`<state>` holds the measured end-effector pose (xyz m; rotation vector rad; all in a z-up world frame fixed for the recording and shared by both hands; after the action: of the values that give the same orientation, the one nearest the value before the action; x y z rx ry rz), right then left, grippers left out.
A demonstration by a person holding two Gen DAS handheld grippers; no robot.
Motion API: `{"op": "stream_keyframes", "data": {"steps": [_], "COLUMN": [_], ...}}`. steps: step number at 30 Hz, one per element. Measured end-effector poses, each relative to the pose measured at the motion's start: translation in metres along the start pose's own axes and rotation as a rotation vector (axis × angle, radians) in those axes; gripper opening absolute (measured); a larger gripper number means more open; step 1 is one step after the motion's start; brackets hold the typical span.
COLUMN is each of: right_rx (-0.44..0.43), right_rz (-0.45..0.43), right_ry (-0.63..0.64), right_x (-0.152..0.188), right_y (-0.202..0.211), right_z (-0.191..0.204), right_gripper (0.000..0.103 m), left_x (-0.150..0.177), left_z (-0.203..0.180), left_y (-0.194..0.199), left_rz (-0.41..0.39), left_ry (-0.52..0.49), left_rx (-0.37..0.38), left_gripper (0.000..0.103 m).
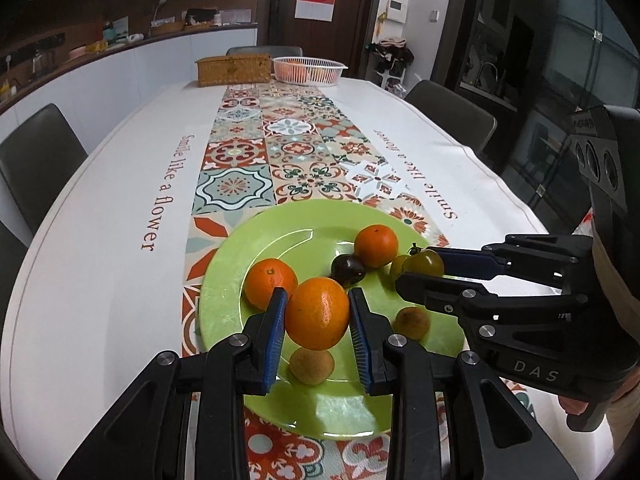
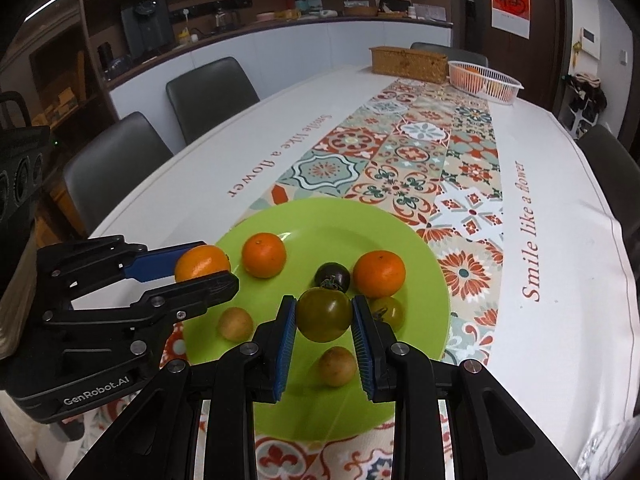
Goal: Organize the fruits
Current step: 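Carry the green tomato and orange onto the green plate and open both grippers, then withdraw both grippers from the plate toward the last fruits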
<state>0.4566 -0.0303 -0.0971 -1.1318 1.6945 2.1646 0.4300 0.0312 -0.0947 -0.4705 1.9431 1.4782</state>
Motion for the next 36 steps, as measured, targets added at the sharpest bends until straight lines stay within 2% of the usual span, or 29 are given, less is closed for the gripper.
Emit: {"op": "stream_keyframes", "data": {"steps": [4, 6, 8, 13, 17, 23, 26, 35, 36], "right_rx": [-0.001, -0.001, -0.003, 0.025, 0.042, 0.035, 0.03, 0.044, 0.046], "right_rz": [0.004, 0.003, -0.001, -0.031, -0.073, -0.137, -0.167, -0.235, -0.24], "right_ry": [-0.002, -0.008, -0.013, -0.004, 0.017, 0.028, 0.028, 0.028, 0.028], "right_x": [0.0, 0.0, 0.0, 0.0, -0.001, -0.002, 0.001, 0.016, 0.018], "right_y": [-0.005, -0.006, -0.005, 0.01, 0.031, 0.068, 0.087, 0.139, 0.143], "right_z": [-0.002, -0.003, -0.005, -0.006, -0.001, 0.006, 0.011, 0.017, 0.018], "right_gripper": [0.029, 0.03, 0.034, 0.034, 0.034, 0.034, 0.043, 0.043, 0.046], "left_x": [0.002, 0.002, 0.002, 0.002, 0.001, 0.001, 0.003, 0.013, 0.014], "left_z": [0.003, 0.003, 0.005, 0.005, -0.002, -0.02, -0.029, -0.057, -0.059], "left_y": [-0.006, -0.004, -0.001, 0.013, 0.034, 0.071, 0.086, 0.121, 0.123], "left_rz": [0.008, -0.001, -0.007, -0.018, -0.044, -0.101, -0.113, -0.14, -0.144], "left_ry": [-0.011, -0.015, -0.013, -0.007, -0.022, -0.046, -0.042, -0.077, -0.083], "left_rx": [-0.018, -0.029, -0.041, -0.055, -0.076, -0.093, -0.089, -0.111, -0.113], "left_gripper": [0.034, 0.041, 0.041, 0.041, 0.042, 0.054, 0.057, 0.066, 0.067]}}
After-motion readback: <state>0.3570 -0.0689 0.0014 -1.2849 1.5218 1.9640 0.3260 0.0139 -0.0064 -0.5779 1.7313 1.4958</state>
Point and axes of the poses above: each gripper's, at about its wrist camera, not at the fingertips, and y roughly against the way its jaws point, z to its left, x to its underside, the point moved 9 cm from there along -y, roughly the way its jaws point, and after that the axes turned 3 degrees about x, right-handed, at the moved point
